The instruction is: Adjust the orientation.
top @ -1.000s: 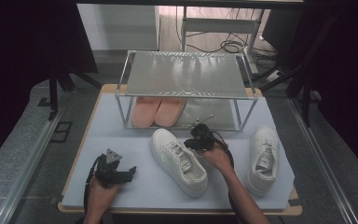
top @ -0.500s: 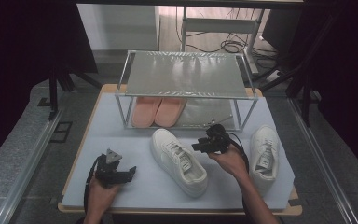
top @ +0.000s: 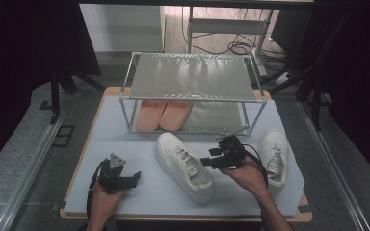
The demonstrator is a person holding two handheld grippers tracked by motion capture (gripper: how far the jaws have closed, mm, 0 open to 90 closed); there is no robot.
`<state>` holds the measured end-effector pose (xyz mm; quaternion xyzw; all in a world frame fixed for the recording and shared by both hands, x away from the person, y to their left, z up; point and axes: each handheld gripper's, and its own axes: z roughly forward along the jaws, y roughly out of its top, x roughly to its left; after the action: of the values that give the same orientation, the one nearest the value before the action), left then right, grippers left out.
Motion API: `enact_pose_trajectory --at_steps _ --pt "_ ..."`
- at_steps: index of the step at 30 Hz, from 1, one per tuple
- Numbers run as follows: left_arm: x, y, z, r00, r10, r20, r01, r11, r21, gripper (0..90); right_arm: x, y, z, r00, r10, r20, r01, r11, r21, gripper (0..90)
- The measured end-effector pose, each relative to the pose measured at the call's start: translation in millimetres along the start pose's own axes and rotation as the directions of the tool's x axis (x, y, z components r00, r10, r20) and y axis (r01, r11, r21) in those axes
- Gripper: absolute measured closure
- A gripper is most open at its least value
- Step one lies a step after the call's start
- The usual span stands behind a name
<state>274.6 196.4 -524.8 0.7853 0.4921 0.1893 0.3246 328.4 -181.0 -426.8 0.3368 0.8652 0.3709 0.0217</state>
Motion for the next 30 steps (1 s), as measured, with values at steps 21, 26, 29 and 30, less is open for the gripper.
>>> enact_pose_trajectory --at_steps 21,26,29,30 --pt "0.3 0.0 -0.3 1.0000 0.004 0.001 -0.004 1.0000 0.003 13.4 13.0 6.9 34.4 0.9988 -0.047 0.013 0.044 0.984 0.170 72.3" --pt "0.1 0.0 -0.2 1.0000 0.000 0.001 0.000 1.0000 0.003 13.4 4.3 6.0 33.6 0.9986 0.043 -0.030 -0.038 0.987 0.154 79.2" --pt "-0.1 -0.1 -0.1 1.0000 -0.003 0.001 0.003 1.0000 0.000 13.4 0.0 5.7 30.7 0.9952 0.087 -0.045 -0.080 0.987 0.137 80.2" --pt "0.0 0.0 -0.2 1.0000 -0.001 0.001 0.001 1.0000 0.002 13.5 -1.1 6.1 29.4 0.9934 0.100 -0.056 -0.092 0.987 0.133 80.3"
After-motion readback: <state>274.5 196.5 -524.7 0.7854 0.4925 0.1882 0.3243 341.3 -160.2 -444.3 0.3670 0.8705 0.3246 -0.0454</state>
